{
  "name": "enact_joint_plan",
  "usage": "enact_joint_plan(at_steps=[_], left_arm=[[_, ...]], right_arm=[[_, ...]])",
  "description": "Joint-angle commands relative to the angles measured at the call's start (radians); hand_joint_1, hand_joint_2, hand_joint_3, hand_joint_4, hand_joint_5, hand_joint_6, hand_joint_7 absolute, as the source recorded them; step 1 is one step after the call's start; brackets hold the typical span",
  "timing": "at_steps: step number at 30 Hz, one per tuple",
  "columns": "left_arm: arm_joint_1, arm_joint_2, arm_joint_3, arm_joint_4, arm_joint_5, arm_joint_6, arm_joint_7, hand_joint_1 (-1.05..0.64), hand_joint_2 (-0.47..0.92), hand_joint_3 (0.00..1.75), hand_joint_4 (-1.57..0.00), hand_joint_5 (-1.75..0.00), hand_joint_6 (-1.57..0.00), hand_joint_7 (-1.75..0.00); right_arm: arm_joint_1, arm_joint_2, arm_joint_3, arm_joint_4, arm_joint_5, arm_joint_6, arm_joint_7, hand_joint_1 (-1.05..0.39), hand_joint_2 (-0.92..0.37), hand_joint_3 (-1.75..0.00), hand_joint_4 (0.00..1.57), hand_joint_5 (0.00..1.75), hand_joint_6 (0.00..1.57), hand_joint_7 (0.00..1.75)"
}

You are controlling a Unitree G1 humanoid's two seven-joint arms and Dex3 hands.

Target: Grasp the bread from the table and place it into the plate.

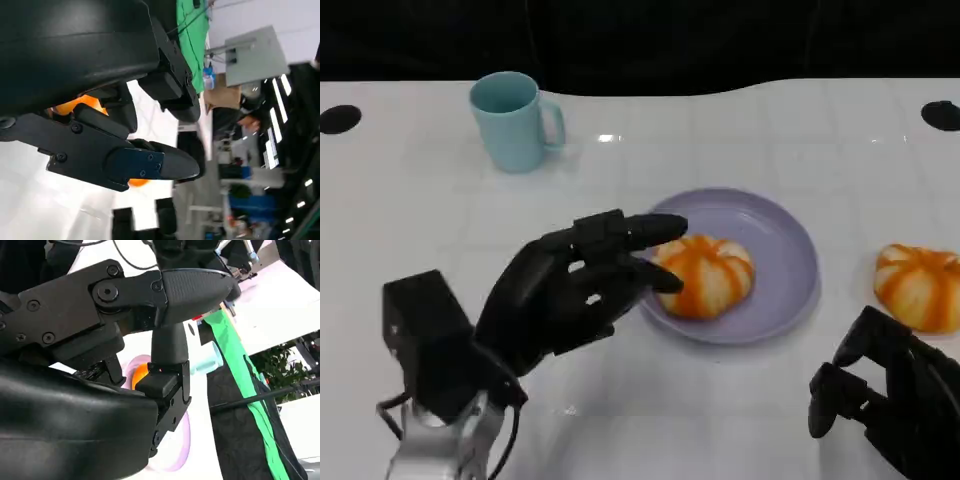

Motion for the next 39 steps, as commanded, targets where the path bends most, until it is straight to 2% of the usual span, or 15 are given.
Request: enact_joint_plan(at_steps=[1, 5, 8, 10, 13, 17, 30, 39], left_arm=[[0.081, -0.015, 0.025, -0.060, -0.063, 0.036, 0.000, -0.64, 0.92, 0.38, -0.54, -1.38, -0.63, -0.86], [0.125, -0.027, 0.031, -0.096, -0.077, 0.068, 0.023, -0.65, 0.92, 0.37, -0.54, -1.47, -0.60, -1.03], [0.207, -0.079, 0.036, -0.148, -0.087, 0.093, 0.097, -0.64, 0.92, 0.33, -0.61, -1.65, -0.63, -1.27], [0.238, -0.106, 0.036, -0.152, -0.090, 0.075, 0.110, -0.60, 0.92, 0.38, -0.64, -1.73, -0.56, -1.45], [0.275, -0.144, 0.041, -0.158, -0.092, 0.053, 0.121, -0.59, 0.92, 0.38, -0.70, -1.74, -0.53, -1.60], [0.315, -0.153, 0.034, -0.169, -0.080, 0.045, 0.117, -0.59, 0.92, 0.43, -0.75, -1.75, -0.52, -1.73], [0.393, -0.129, 0.042, -0.207, -0.098, 0.092, 0.116, -0.55, 0.92, 0.44, -0.82, -1.75, -0.57, -1.75], [0.398, -0.122, 0.057, -0.200, -0.109, 0.100, 0.103, -0.56, 0.92, 0.40, -0.85, -1.75, -0.59, -1.75]], right_arm=[[0.005, -0.015, -0.011, -0.013, 0.009, 0.008, -0.001, -0.59, -0.92, -0.36, 0.74, 1.75, 0.58, 1.62], [0.007, -0.014, -0.012, -0.018, 0.008, 0.010, -0.002, -0.59, -0.92, -0.35, 0.74, 1.75, 0.59, 1.62], [0.007, -0.015, -0.013, -0.016, 0.007, 0.005, 0.003, -0.59, -0.92, -0.36, 0.74, 1.75, 0.58, 1.61], [0.006, -0.015, -0.014, -0.014, 0.009, 0.006, 0.005, -0.58, -0.92, -0.36, 0.74, 1.75, 0.58, 1.61], [0.007, -0.014, -0.014, -0.015, 0.008, 0.005, 0.003, -0.58, -0.92, -0.35, 0.74, 1.75, 0.59, 1.60], [0.009, -0.015, -0.013, -0.019, 0.006, 0.005, 0.004, -0.58, -0.92, -0.35, 0.74, 1.75, 0.59, 1.60], [0.017, -0.021, -0.013, -0.039, 0.010, 0.018, 0.006, -0.59, -0.92, -0.35, 0.75, 1.75, 0.61, 1.60], [0.018, -0.016, -0.013, -0.043, 0.003, 0.013, -0.002, -0.58, -0.92, -0.35, 0.74, 1.75, 0.61, 1.58]])
